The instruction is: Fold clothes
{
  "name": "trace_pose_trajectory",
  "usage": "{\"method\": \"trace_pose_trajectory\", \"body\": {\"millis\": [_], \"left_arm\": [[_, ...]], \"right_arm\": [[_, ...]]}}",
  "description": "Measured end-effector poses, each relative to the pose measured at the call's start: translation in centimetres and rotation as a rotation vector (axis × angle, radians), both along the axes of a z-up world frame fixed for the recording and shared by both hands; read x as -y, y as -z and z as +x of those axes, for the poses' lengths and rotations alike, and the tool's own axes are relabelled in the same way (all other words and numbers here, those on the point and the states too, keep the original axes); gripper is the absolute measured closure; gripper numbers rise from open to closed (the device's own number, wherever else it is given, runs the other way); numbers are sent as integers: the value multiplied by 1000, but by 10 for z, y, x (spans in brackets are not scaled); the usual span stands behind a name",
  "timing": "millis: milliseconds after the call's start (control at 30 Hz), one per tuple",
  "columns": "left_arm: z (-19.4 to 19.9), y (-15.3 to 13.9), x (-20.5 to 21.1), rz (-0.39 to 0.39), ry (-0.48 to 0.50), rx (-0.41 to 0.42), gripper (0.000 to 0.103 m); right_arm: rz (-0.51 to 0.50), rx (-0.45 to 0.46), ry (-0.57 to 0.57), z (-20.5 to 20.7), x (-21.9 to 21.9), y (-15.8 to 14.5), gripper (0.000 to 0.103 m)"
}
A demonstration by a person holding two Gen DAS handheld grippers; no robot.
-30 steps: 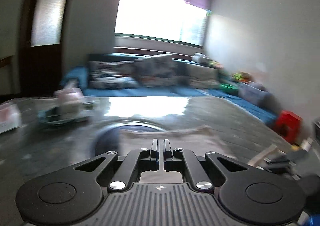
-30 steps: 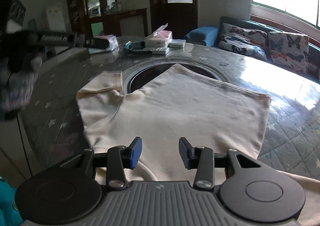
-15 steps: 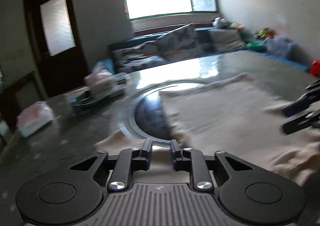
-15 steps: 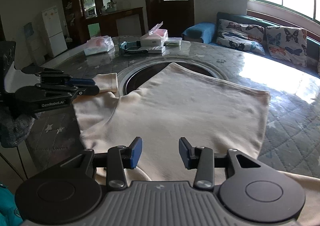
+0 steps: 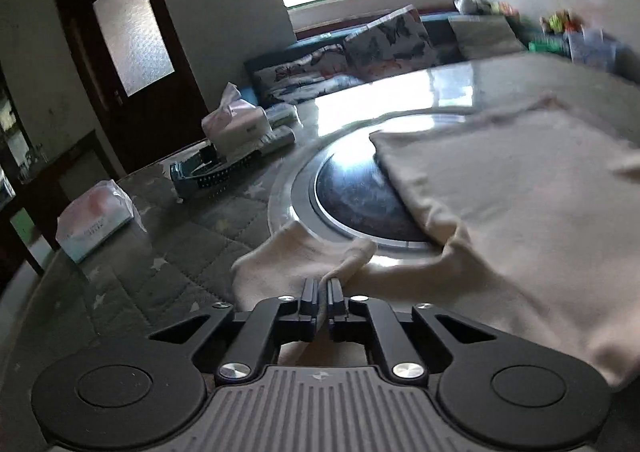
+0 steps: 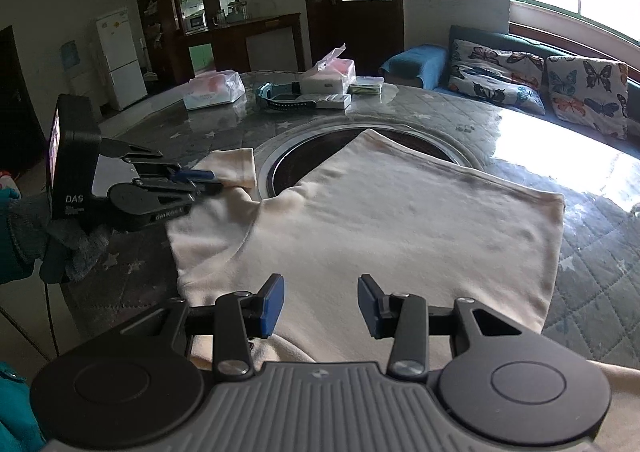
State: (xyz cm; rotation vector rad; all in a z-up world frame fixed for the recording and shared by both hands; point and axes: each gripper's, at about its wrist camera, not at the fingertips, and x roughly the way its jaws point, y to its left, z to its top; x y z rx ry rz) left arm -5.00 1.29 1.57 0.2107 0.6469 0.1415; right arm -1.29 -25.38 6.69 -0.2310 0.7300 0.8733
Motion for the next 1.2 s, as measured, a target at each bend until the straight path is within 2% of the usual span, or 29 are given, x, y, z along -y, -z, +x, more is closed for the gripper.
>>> {"method": "trace_pose_trajectory", "body": {"millis": [100, 267, 467, 533, 633, 833, 933, 1033, 1200], "left_arm": [[-6, -21, 0, -121, 22, 56, 100], [-13, -61, 13, -340, 125, 134, 101], [-15, -84, 55, -483, 324, 170, 101], [-16, -85, 69, -498, 389, 173, 100], [-15, -78, 90, -522, 468, 131, 100], [-13, -57, 109, -486, 532, 35, 97], [-16, -51, 107, -462, 547, 8, 87], [-22, -46, 93, -432, 524, 9, 77], [-22, -37, 60, -358, 408, 11, 71]], "right_arm": [[3, -1, 5, 0, 1, 1, 62], [9, -6, 22, 3, 4, 1, 62], [7, -3, 12, 0, 2, 2, 62], [11, -5, 20, 0, 4, 3, 62], [15, -6, 45, 2, 10, 4, 62], [7, -11, 120, 8, 29, 9, 62], [2, -15, 165, 12, 42, 11, 62], [-1, -20, 199, 15, 53, 13, 62], [-8, -13, 227, 16, 66, 10, 62]]}}
